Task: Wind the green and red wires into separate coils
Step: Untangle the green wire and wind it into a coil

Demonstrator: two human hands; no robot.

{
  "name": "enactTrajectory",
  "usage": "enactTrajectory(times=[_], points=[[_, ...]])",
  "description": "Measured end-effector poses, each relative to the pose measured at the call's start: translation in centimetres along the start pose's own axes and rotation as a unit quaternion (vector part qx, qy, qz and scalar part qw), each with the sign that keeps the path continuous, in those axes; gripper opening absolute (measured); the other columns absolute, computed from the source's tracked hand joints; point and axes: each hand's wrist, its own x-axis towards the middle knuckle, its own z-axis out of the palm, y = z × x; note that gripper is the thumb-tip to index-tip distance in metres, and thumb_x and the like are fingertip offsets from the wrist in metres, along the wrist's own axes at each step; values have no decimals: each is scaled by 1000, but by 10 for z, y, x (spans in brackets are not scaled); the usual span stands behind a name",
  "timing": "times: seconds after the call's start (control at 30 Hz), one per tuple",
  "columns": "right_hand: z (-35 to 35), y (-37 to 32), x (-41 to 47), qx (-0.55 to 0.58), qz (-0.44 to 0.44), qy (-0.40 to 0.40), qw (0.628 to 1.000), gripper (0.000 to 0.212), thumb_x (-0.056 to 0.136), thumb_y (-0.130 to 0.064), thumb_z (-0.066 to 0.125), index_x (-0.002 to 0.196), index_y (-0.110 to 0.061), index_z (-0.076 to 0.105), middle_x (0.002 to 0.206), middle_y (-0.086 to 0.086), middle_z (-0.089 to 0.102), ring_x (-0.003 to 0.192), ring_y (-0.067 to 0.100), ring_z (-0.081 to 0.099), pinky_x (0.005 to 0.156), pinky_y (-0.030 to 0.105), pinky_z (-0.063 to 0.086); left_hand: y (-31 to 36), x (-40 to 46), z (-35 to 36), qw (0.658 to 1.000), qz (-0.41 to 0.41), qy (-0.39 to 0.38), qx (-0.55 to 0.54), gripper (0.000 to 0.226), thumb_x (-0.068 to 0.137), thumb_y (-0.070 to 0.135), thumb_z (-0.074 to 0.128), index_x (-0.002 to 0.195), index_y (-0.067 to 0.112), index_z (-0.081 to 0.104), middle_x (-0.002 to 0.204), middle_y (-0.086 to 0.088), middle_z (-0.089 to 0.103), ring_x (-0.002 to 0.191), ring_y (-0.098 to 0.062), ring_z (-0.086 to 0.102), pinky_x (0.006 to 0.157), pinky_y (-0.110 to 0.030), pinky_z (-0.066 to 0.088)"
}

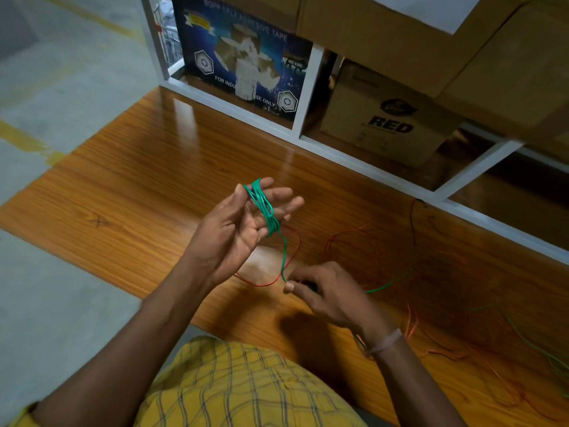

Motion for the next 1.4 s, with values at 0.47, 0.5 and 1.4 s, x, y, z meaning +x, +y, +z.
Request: enactTrajectory(times=[0.47, 0.5, 1.4], points=[[-80, -31, -22, 110, 99, -183, 972, 17, 104, -15, 61, 117, -25, 63, 58, -1, 64, 45, 13, 54, 44, 29, 46, -35, -6, -22, 596, 33, -172, 783, 13, 114, 31, 37, 124, 24, 34, 100, -1, 60, 83, -25, 58, 75, -35, 42], [-88, -29, -22, 108, 103, -173, 974, 5, 104, -16, 61, 107, -20, 64, 59, 1, 65, 47, 14, 55, 45, 27, 45, -35, -6, -20, 590, 20, -182, 786, 6, 114, 29, 38, 117, 25, 35, 96, -3, 60, 79, -25, 56, 73, -37, 42], [-55, 48, 3, 387, 166, 152, 894, 32, 111, -23, 50, 103, -5, 75, 84, 9, 80, 65, 14, 71, 53, 22, 55, 16, -33, -22, 943, -207, -204, 162, 27, 110, 27, 43, 99, 12, 63, 58, 12, 37, 52, -7, 32, 60, -26, 45]])
